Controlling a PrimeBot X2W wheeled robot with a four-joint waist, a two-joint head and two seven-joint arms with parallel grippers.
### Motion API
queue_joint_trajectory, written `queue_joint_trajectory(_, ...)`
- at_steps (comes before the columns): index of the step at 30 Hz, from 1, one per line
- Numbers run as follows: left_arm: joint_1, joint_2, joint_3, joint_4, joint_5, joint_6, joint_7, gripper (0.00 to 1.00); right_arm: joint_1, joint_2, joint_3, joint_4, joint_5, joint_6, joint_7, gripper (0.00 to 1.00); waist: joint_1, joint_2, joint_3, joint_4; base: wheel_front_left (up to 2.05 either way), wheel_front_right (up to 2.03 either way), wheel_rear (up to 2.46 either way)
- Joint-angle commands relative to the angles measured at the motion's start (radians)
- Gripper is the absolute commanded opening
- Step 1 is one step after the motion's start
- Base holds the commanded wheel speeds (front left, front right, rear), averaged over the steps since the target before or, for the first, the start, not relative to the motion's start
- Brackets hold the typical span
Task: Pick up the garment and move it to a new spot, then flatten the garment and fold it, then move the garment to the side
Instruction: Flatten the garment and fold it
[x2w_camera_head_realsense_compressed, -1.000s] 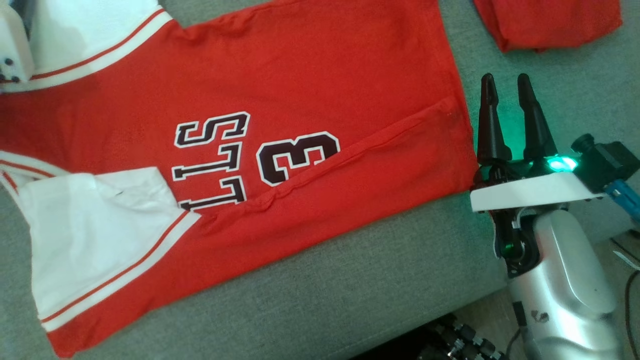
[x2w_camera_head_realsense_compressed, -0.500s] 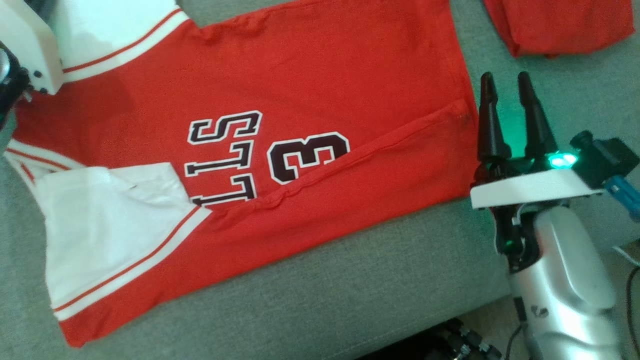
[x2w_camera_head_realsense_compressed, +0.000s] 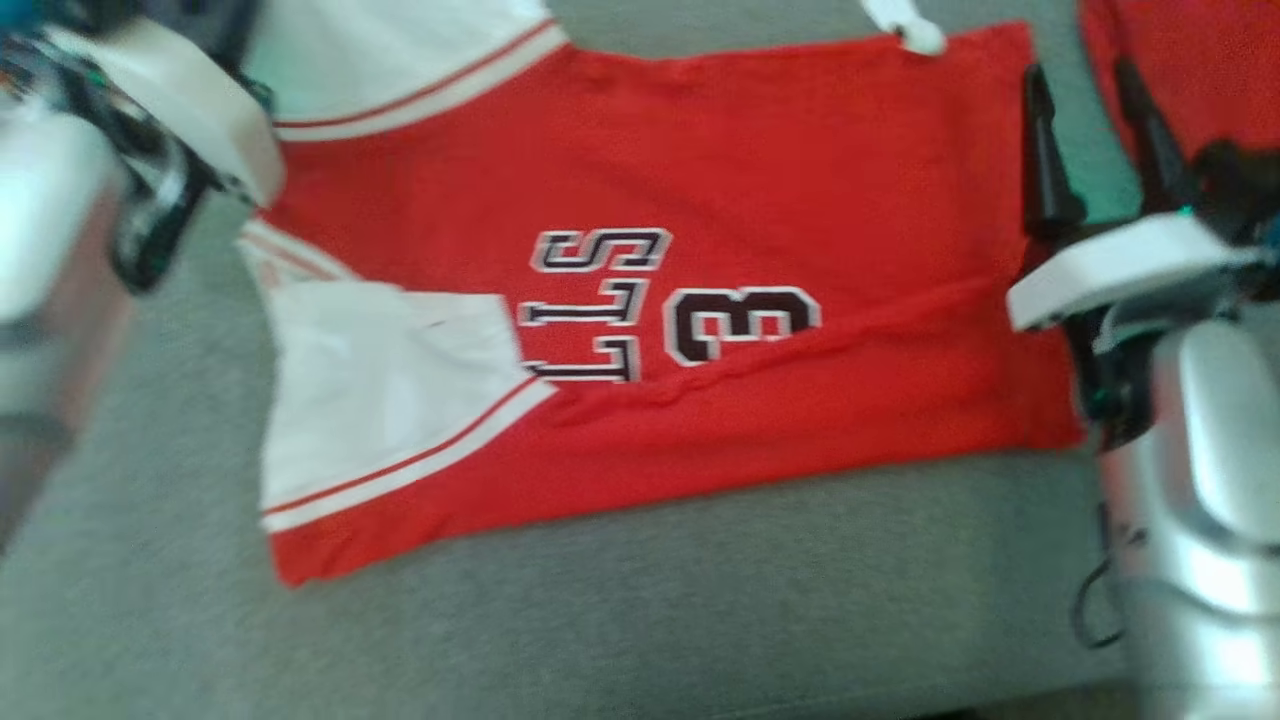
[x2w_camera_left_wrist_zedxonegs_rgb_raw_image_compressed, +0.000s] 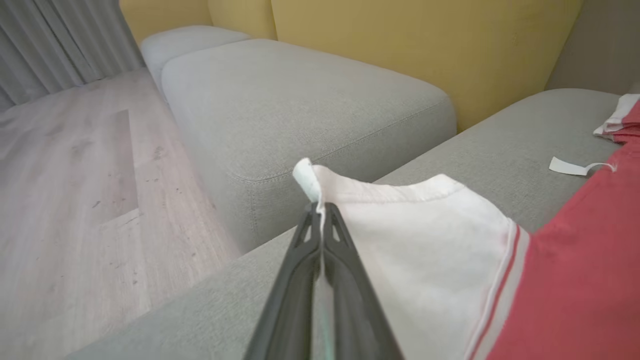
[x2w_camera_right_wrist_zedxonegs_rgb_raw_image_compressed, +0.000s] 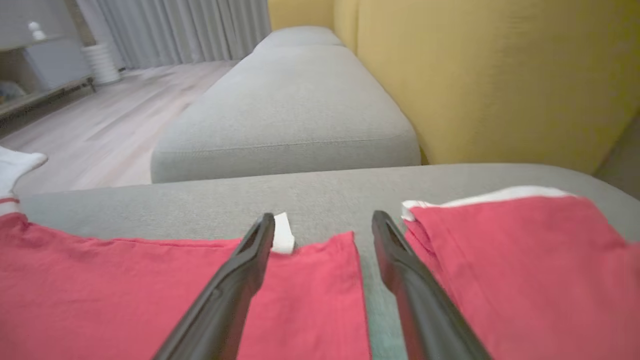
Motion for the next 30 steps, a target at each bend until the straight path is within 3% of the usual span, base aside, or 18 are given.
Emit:
queue_joint_trajectory(1,0.005,0.024,0.021,-0.048,0.011,0.019,-0.022,0.00,-0.042,-0.041,0.021,-0.024,-0.028,-0.001,0.049,1.00,0.0001,0.0000,-0.047,0.090,0.00,0.00,0.00)
queue_joint_trajectory(6,0.064,0.018,-0.003,-0.145,0.023,0.050,-0.037,0.00,-0.110,-0.099,0.007,0.055,-0.043,-0.001,0.175,1.00,0.0001,0.0000,-0.056,0.155,0.00,0.00,0.00)
queue_joint_trajectory(11,0.120,0.026,-0.032,-0.262,0.051,0.106,-0.032,0.00,-0.199,-0.151,-0.035,0.213,-0.090,-0.001,0.284,1.00,0.0001,0.0000,-0.053,0.207,0.00,0.00,0.00)
queue_joint_trajectory(18,0.169,0.041,-0.066,-0.382,0.070,0.151,-0.004,0.00,-0.270,-0.177,-0.101,0.405,-0.190,-0.001,0.308,1.00,0.0001,0.0000,-0.053,0.232,0.00,0.00,0.00)
queue_joint_trajectory(24,0.177,0.059,-0.070,-0.437,0.079,0.182,0.013,0.00,-0.299,-0.176,-0.090,0.517,-0.254,-0.001,0.307,1.00,0.0001,0.0000,-0.050,0.228,0.00,0.00,0.00)
queue_joint_trajectory(25,0.178,0.063,-0.070,-0.443,0.079,0.185,0.016,0.00,-0.305,-0.174,-0.088,0.529,-0.257,-0.001,0.302,0.85,0.0001,0.0000,-0.050,0.226,0.00,0.00,0.00)
queue_joint_trajectory(26,0.178,0.066,-0.070,-0.448,0.079,0.187,0.019,0.00,-0.311,-0.171,-0.085,0.541,-0.258,-0.001,0.296,0.47,0.0001,0.0000,-0.049,0.224,0.00,0.00,0.00)
queue_joint_trajectory(27,0.178,0.070,-0.069,-0.451,0.078,0.189,0.022,0.00,-0.318,-0.168,-0.081,0.552,-0.257,-0.001,0.286,0.00,0.0001,0.0000,-0.049,0.221,0.00,0.00,0.00)
queue_joint_trajectory(30,0.171,0.087,-0.059,-0.444,0.075,0.201,0.028,0.00,-0.352,-0.163,-0.058,0.580,-0.246,-0.001,0.235,0.00,0.0001,0.0000,-0.054,0.207,0.00,0.00,0.00)
